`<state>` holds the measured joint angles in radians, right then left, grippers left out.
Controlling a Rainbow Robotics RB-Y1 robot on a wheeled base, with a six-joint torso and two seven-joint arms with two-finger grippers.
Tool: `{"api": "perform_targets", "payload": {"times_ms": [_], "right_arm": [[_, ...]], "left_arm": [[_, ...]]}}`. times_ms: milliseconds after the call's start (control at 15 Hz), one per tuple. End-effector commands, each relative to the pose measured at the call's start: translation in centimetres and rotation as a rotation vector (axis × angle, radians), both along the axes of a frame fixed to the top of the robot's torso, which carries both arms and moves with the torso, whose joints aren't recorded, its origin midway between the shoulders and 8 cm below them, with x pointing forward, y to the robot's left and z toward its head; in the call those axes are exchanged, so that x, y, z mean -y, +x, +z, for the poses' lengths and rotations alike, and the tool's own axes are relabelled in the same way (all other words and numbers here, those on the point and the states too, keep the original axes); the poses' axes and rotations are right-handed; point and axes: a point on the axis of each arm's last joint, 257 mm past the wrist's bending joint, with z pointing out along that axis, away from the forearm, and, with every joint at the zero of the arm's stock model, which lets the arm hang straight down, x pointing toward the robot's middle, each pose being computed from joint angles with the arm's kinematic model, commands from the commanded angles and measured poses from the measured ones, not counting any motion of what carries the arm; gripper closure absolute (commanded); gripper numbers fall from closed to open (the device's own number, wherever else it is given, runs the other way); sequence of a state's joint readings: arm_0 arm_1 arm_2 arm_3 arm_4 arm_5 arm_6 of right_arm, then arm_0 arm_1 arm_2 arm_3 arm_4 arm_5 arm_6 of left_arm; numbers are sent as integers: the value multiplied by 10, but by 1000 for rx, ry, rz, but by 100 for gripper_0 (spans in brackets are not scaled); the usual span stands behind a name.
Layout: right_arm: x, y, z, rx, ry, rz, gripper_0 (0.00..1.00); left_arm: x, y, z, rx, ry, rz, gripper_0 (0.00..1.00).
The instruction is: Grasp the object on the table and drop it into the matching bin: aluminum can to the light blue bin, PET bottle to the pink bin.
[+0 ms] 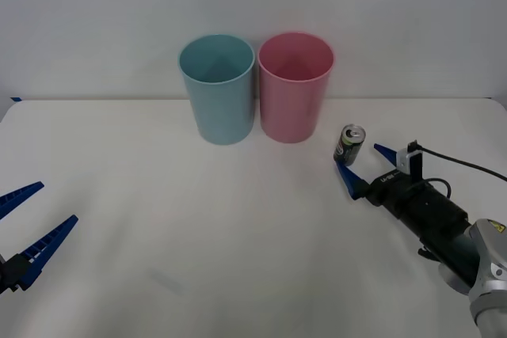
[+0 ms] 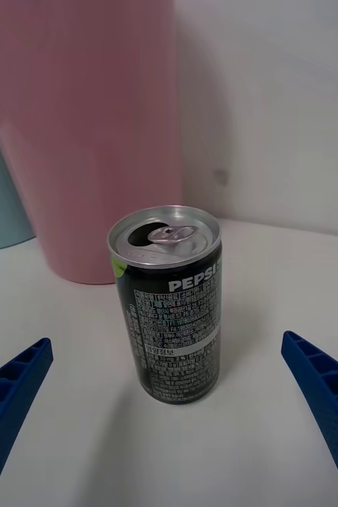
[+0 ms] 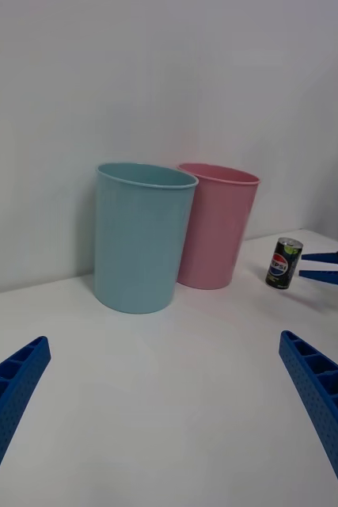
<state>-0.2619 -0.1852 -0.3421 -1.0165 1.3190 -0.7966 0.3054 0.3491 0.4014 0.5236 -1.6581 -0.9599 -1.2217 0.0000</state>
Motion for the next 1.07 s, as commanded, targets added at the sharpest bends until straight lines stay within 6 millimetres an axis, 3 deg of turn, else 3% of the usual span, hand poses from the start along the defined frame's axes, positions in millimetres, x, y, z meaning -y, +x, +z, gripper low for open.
{"api": "perform_targets", "payload": {"times_ms": [67,400,733,800,867,933,1067], "right_arm": [[-6,16,0,-8,-12,-11,0],[-19,37,-3,-29,-18,-10,0],[-22,41,-4,-30,-30,-19,0],[-24,42,-3,-28,-32,-16,40],[-23,42,-2,-27,-30,-20,86],[-23,43,-3,-27,-32,-23,100],[-23,44,-3,-28,-28,-31,100]], "left_arm": [[0,0,0,0,0,0,0],[0,0,0,0,0,0,0],[0,0,0,0,0,0,0],[0,0,0,0,0,0,0],[0,0,0,0,0,0,0],[0,0,0,0,0,0,0],[0,0,0,0,0,0,0]]}}
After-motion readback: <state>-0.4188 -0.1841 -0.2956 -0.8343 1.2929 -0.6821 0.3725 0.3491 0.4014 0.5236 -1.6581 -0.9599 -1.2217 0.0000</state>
